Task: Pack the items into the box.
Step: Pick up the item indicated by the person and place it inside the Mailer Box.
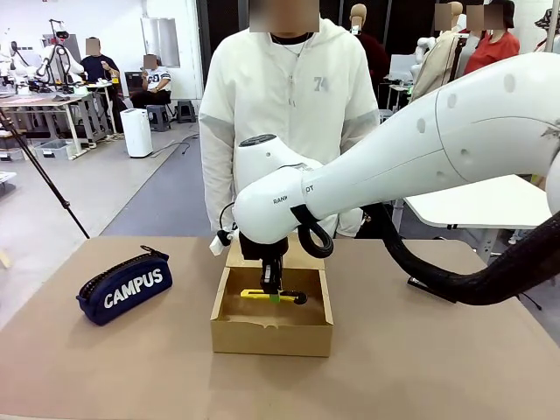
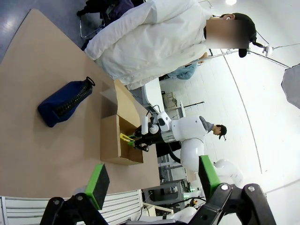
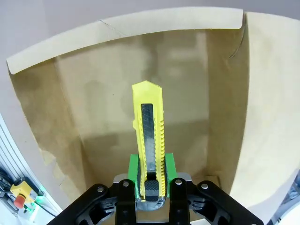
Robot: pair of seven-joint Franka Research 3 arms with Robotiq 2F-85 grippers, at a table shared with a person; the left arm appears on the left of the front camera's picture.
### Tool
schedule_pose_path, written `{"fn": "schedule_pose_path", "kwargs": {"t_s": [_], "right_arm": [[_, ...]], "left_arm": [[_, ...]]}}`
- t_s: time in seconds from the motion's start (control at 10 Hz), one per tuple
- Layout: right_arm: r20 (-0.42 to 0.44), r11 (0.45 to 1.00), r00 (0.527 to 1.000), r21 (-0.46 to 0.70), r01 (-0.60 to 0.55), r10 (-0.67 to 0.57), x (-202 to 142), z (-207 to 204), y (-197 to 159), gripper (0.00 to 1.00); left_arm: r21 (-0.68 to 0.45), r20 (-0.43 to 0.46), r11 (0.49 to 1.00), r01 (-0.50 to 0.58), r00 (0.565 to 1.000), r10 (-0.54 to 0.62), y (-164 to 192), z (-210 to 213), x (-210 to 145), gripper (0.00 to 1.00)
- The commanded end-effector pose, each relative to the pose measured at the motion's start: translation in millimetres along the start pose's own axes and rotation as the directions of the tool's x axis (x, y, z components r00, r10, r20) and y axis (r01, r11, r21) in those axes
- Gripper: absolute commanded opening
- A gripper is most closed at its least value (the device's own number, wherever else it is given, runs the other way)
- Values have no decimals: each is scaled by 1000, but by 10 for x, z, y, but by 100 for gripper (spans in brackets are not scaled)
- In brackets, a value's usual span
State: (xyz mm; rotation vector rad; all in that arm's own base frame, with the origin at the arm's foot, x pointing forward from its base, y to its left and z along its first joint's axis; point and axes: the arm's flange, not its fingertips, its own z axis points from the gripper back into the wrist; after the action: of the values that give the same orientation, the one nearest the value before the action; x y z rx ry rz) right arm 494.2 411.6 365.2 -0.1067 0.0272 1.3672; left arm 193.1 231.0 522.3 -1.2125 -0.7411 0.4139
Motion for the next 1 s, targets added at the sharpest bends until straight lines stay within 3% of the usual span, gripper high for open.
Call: {"fn": "schedule_pose_path", "kwargs": {"t_s": [0.0, 0.1, 0.2, 0.9], "right_arm": [[6, 1000, 1000, 6, 31, -31, -59, 26, 45, 29], [6, 999, 1000, 20, 26, -26, -62, 26, 47, 85], [3, 999, 1000, 33, 24, -24, -64, 26, 50, 100], [58, 996, 995, 24, 82, -83, -326, 312, 78, 100]], "left_arm": [[-18, 5, 1000, 15, 1000, -15, -10, -2, 11, 100], [-18, 5, 1000, 15, 1000, -15, -10, -2, 11, 100], [-18, 5, 1000, 15, 1000, -15, -10, -2, 11, 100], [-18, 5, 1000, 15, 1000, -15, -10, -2, 11, 100]]}}
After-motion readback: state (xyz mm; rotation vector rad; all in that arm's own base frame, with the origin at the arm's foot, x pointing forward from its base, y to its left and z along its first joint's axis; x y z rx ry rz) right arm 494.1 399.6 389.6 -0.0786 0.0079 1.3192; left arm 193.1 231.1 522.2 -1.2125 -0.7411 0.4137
